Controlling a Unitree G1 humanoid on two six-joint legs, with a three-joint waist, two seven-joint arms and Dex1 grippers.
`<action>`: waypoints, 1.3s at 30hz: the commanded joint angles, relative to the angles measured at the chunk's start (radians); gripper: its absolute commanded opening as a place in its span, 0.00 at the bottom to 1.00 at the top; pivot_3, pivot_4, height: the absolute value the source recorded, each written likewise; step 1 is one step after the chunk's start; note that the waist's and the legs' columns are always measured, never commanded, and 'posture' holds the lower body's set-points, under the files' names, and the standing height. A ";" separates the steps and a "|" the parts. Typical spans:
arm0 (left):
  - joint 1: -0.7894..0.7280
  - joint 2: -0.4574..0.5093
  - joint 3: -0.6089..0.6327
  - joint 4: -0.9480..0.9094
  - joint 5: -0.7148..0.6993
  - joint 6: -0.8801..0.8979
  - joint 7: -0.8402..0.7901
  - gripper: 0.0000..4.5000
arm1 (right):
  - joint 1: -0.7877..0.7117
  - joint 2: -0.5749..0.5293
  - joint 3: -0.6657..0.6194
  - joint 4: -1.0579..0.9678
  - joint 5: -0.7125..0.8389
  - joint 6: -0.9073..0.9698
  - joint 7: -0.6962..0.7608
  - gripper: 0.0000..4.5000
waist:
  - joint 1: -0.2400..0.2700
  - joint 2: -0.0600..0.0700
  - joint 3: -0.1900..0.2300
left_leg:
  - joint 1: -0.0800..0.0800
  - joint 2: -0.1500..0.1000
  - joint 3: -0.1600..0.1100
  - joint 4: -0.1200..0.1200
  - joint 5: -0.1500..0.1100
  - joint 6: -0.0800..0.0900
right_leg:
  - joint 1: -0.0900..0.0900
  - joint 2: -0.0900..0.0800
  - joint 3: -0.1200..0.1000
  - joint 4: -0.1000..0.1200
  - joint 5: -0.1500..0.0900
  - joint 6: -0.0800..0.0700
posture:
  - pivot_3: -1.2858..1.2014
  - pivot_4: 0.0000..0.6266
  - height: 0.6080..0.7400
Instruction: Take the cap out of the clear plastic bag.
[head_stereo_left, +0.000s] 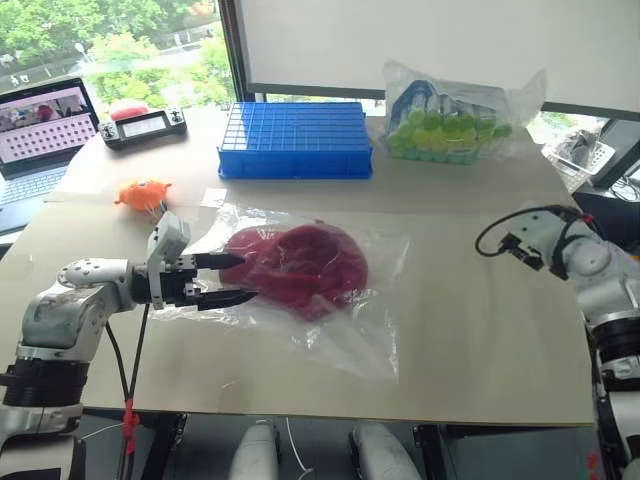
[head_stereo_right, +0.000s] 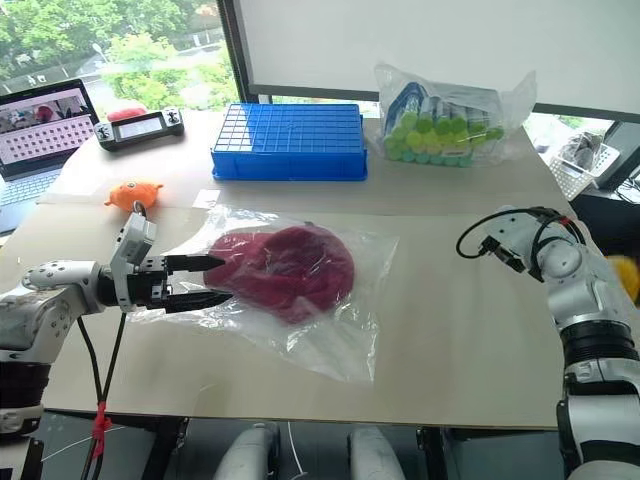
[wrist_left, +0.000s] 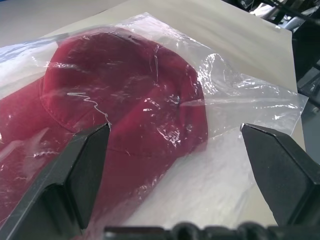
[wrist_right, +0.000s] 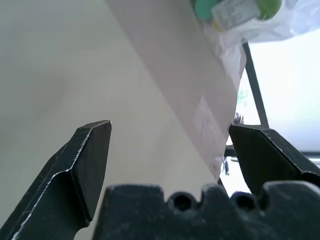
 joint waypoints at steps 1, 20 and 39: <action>-0.017 0.004 0.012 -0.004 -0.002 -0.015 -0.002 1.00 | 0.011 0.037 -0.070 -0.171 0.082 0.084 0.004 0.98 | 0.001 0.000 0.000 | 0.000 0.000 0.000 0.000 0.000 0.000 | 0.000 0.000 0.000 0.000 0.000 0.000 | 0.52 0.24 0.92; -0.058 -0.068 0.279 0.121 -0.133 0.063 0.212 1.00 | 0.165 0.228 -0.409 -1.136 1.402 0.937 0.180 0.98 | 0.026 0.001 0.002 | -0.004 0.000 -0.004 0.000 0.000 0.000 | 0.000 0.000 -0.004 -0.002 0.000 0.000 | 0.52 0.24 0.92; 0.068 -0.009 0.292 0.066 -0.123 0.089 0.232 1.00 | 0.289 0.262 -0.077 -1.256 1.241 0.818 0.065 0.98 | 0.030 -0.001 0.001 | -0.017 0.001 -0.003 0.003 0.000 0.001 | -0.015 0.001 -0.003 0.000 0.000 0.001 | 0.52 0.24 0.92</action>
